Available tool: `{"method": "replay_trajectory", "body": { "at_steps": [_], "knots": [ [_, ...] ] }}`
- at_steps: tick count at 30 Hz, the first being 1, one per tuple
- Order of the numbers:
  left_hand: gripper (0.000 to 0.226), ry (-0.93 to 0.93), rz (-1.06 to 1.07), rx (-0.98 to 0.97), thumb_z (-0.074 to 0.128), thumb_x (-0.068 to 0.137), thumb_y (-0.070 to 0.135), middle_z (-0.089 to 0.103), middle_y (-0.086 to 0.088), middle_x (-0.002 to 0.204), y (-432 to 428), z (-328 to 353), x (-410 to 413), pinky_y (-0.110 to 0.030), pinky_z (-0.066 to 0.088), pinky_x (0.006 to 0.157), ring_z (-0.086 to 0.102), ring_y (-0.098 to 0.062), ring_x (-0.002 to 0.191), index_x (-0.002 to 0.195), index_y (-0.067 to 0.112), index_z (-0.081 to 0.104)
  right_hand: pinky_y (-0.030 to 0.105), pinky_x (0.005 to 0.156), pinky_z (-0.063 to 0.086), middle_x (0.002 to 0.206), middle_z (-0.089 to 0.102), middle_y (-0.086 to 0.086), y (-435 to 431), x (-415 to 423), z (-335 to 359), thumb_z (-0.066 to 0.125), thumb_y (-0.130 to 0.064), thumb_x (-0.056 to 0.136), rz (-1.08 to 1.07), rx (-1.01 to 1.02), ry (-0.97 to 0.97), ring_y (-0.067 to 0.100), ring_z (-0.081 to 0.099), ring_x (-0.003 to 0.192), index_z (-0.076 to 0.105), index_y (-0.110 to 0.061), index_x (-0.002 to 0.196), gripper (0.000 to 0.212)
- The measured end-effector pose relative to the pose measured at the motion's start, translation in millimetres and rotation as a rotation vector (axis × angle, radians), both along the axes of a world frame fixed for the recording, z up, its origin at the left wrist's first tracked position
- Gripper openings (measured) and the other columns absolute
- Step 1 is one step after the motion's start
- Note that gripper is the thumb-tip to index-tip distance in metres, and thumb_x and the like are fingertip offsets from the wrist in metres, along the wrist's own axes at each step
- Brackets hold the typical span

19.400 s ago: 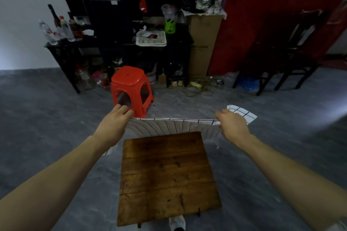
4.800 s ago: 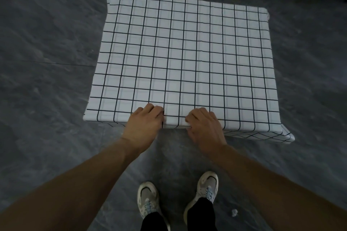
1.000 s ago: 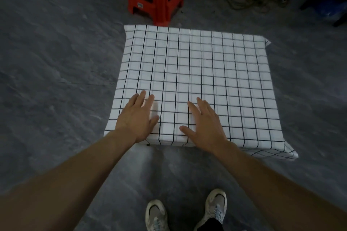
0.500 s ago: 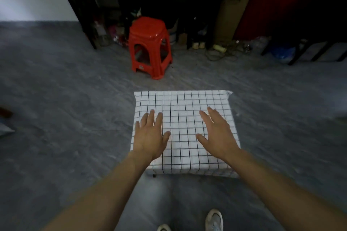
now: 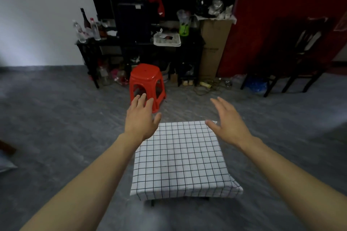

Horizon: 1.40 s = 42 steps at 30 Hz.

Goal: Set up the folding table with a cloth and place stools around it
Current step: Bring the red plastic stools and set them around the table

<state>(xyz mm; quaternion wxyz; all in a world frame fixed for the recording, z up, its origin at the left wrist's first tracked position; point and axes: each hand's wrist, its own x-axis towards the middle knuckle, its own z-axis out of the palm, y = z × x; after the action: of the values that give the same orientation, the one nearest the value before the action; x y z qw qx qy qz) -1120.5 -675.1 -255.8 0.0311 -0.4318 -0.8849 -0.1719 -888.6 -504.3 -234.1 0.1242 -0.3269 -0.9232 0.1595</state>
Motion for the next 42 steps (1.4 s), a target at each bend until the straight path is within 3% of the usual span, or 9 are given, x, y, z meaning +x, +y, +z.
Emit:
{"method": "replay_trajectory", "body": {
  "at_steps": [9,23,27,35,42],
  "knots": [
    [0.062,-0.032,0.010,0.025,0.055,0.090,0.046,0.029,-0.013,0.156,-29.6,0.5,4.6,-0.053,0.033,0.110,0.019,-0.032,0.145,0.142,0.016,0.041,0.045,0.120,0.023,0.163,0.018,0.002,-19.3,-2.4,14.6,0.062,-0.046,0.091,0.007,-0.022,0.017,0.019,0.015,0.149,0.021,-0.024,0.155,0.078],
    [0.065,-0.022,0.129,-0.049,0.059,0.089,0.044,0.029,-0.012,0.155,-19.3,9.1,22.2,-0.051,0.034,0.110,0.021,-0.032,0.142,0.145,0.015,0.039,0.036,0.120,0.018,0.162,0.021,0.004,14.1,-25.2,4.9,0.061,-0.039,0.094,0.154,-0.129,0.109,0.019,0.015,0.149,0.028,-0.022,0.153,0.070],
    [0.065,-0.024,0.148,-0.017,0.059,0.090,0.045,0.029,-0.011,0.155,-28.0,18.7,16.8,-0.050,0.035,0.109,0.022,-0.030,0.142,0.145,0.015,0.039,0.042,0.121,0.021,0.161,0.022,0.004,12.0,-46.1,6.4,0.061,-0.040,0.094,0.161,-0.152,0.123,0.019,0.016,0.149,0.027,-0.020,0.154,0.072],
    [0.065,-0.036,0.192,0.037,0.058,0.091,0.045,0.027,-0.013,0.156,-80.8,27.9,-57.5,-0.050,0.035,0.109,0.022,-0.031,0.142,0.145,0.015,0.038,0.040,0.120,0.022,0.160,0.025,0.003,-34.7,-120.6,9.3,0.061,-0.042,0.093,0.199,-0.122,0.095,0.019,0.017,0.148,0.027,-0.022,0.153,0.072],
    [0.065,-0.078,0.212,0.074,0.053,0.093,0.048,0.023,-0.012,0.158,-170.5,22.2,-145.2,-0.046,0.032,0.113,0.018,-0.030,0.144,0.146,0.016,0.036,0.042,0.120,0.024,0.160,0.027,0.004,-130.1,-228.6,15.2,0.063,-0.041,0.092,0.221,-0.092,0.078,0.020,0.021,0.148,0.028,-0.022,0.153,0.073]
  ]
}}
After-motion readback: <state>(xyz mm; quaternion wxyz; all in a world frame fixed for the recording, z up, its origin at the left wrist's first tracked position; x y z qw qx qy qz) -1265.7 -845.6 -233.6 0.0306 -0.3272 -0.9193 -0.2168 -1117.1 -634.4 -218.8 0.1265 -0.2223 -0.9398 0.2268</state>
